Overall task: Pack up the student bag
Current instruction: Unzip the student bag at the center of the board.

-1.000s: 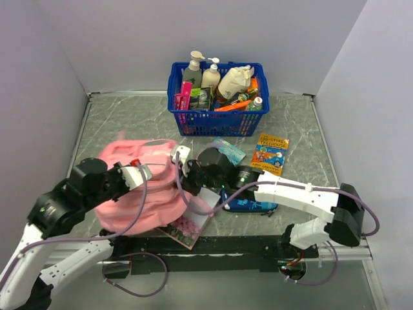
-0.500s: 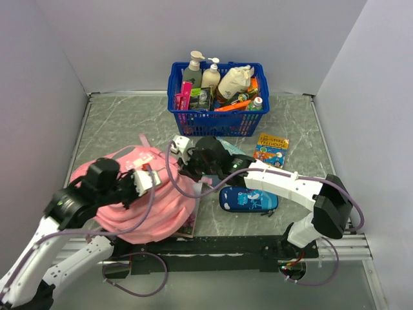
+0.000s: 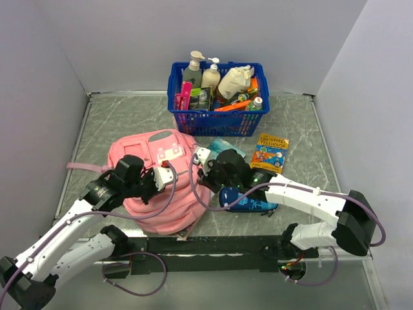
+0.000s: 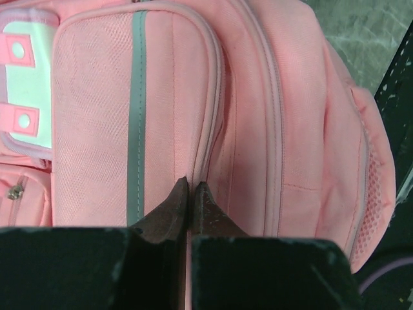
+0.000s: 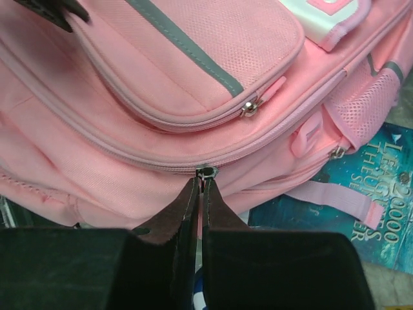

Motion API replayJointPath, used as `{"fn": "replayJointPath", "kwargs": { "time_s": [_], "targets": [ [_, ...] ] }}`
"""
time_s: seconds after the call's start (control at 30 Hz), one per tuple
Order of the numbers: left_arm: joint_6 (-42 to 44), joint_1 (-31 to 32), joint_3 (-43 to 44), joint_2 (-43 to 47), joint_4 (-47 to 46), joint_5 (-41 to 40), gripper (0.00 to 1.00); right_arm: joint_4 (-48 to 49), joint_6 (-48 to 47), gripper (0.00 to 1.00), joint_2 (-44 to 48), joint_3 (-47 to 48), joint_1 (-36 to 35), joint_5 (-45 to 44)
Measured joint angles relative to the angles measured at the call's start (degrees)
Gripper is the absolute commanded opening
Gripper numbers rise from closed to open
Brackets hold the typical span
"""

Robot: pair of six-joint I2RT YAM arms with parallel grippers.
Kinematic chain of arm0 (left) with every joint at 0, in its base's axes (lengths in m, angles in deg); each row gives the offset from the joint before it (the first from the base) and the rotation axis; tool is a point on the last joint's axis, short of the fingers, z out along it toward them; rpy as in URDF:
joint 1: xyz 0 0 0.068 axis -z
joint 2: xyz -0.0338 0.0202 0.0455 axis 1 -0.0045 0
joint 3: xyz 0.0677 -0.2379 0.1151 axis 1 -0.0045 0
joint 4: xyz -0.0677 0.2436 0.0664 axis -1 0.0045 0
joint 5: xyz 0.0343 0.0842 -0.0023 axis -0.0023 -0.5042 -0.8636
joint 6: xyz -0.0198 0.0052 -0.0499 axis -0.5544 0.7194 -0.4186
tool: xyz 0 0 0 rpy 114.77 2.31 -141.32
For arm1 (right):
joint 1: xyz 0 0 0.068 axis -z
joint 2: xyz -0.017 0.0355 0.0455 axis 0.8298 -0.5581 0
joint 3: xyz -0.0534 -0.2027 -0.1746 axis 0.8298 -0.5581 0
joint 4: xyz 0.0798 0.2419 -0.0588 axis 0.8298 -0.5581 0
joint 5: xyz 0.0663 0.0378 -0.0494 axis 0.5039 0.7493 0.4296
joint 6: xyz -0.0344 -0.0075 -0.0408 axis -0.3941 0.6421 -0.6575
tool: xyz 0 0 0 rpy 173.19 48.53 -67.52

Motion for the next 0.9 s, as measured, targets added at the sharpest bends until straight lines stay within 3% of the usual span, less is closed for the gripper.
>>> {"fn": "replayJointPath", "kwargs": {
  "time_s": [0.23,0.53,0.9],
  "targets": [
    [-6.49,0.00,-2.71,-1.42,-4.85,-0.17,0.01,0.94,4.48,0.00,2.27,-2.58,-0.96,-0.39],
    [-18.23,0.15,-2.23,-5.33,-6.45,-2.73,0.01,0.07,8.83,0.00,2.05,-2.71,-10.34,-8.46],
    [-30.53,0.39,11.82,-13.20,0.28,-5.44,0.01,0.87,12.37,0.00,-3.80,1.86,-19.43,-18.49]
  ]
}}
